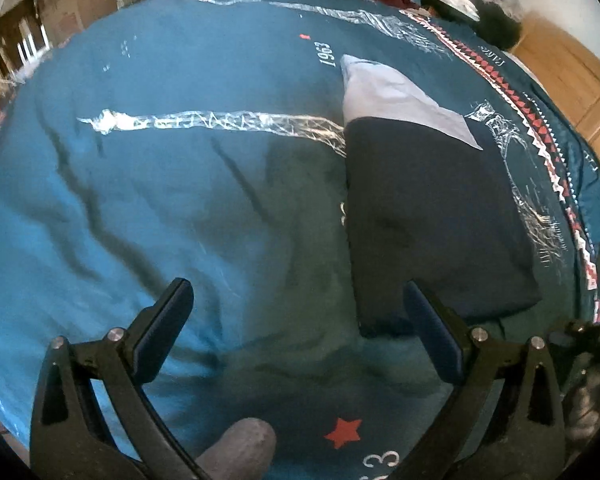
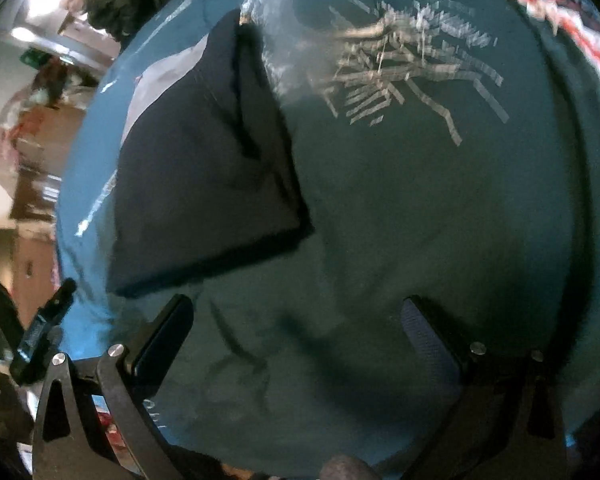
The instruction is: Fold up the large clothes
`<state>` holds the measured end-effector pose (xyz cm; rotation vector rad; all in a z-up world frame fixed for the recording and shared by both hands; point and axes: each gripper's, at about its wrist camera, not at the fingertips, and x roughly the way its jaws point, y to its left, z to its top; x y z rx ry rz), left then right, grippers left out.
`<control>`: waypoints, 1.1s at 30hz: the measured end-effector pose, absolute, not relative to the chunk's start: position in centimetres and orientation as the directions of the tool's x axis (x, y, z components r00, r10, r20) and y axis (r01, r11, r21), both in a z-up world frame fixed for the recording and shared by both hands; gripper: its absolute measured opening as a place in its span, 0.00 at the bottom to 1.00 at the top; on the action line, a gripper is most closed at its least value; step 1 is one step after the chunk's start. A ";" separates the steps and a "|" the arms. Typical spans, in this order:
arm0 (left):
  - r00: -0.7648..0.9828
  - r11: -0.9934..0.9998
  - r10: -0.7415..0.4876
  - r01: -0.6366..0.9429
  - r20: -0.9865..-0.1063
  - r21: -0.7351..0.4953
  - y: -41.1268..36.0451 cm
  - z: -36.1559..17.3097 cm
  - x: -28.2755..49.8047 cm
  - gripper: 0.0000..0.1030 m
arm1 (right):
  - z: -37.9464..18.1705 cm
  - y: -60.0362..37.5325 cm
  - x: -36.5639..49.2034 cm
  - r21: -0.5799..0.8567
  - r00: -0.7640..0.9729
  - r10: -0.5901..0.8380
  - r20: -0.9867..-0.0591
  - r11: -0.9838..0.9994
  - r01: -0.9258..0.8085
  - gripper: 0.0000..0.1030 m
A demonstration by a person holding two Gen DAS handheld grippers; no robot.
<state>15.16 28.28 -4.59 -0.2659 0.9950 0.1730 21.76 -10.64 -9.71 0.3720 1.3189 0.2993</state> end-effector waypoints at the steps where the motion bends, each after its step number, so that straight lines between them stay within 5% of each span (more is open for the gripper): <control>1: 0.549 0.955 0.036 -0.264 -0.835 -0.132 28.2 -4.7 14.6 1.00 | -9.0 -10.3 21.2 0.384 0.261 0.376 -0.889 0.923 -0.024 1.00; 6: 0.593 0.965 0.124 -0.260 -0.795 -0.043 27.3 -7.2 12.2 1.00 | -6.9 -7.5 16.0 0.045 0.485 0.110 -0.868 0.988 -0.145 1.00; 11: 0.558 0.975 0.115 -0.224 -0.822 -0.015 25.5 -11.0 11.3 1.00 | -10.8 -6.4 12.6 -0.053 0.513 0.029 -0.858 0.988 -0.144 1.00; 33: 0.574 0.978 0.142 -0.208 -0.806 0.024 24.7 -13.5 11.2 1.00 | -14.3 -7.3 13.8 0.038 0.513 0.100 -0.852 0.991 -0.130 1.00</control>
